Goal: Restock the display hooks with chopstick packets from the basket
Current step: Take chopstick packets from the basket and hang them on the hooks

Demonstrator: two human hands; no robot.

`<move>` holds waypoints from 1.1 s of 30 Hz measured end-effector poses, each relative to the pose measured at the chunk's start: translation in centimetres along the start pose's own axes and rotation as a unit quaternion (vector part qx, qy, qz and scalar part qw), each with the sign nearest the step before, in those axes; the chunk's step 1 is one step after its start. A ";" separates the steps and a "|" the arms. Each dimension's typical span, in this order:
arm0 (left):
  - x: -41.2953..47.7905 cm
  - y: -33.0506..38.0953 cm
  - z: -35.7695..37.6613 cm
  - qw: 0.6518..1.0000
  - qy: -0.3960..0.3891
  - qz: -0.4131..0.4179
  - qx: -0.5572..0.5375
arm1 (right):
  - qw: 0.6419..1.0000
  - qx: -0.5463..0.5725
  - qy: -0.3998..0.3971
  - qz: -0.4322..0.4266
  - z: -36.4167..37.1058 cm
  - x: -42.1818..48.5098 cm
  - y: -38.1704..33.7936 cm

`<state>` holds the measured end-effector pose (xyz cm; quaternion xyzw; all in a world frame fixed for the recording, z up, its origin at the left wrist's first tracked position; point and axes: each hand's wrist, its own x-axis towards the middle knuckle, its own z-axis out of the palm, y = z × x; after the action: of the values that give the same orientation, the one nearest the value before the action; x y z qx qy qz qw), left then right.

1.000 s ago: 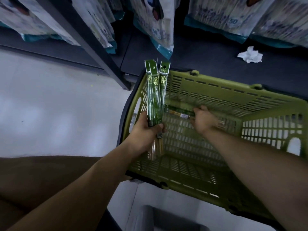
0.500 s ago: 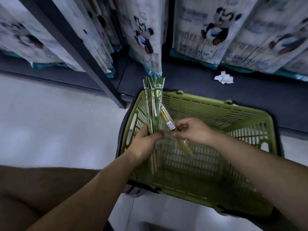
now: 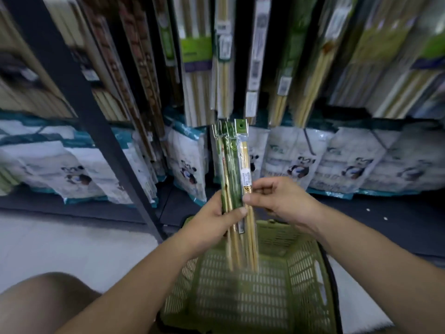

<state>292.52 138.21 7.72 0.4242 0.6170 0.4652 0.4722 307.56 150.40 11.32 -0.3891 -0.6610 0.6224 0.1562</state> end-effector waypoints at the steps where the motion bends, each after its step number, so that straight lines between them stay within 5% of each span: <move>1: -0.2 1.6 0.3 1.000 -0.003 0.020 0.011 | 1.000 0.008 0.005 -0.017 -0.5 -0.8 -1.1; 7: -0.6 9.1 1.6 0.992 -0.010 0.124 0.034 | 0.988 0.059 0.076 -0.120 -3.5 -4.9 -7.4; 15: 2.1 16.1 2.7 0.982 -0.029 0.183 0.045 | 0.916 0.081 0.249 -0.303 -8.1 -6.1 -17.1; 33: 6.3 17.2 2.5 0.976 0.105 0.189 -0.038 | 0.899 0.153 0.285 -0.296 -10.1 -1.3 -21.8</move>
<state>295.19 148.24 22.99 0.4635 0.5537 0.6114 0.3238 308.41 158.23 34.06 -0.3077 -0.5696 0.5032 0.5725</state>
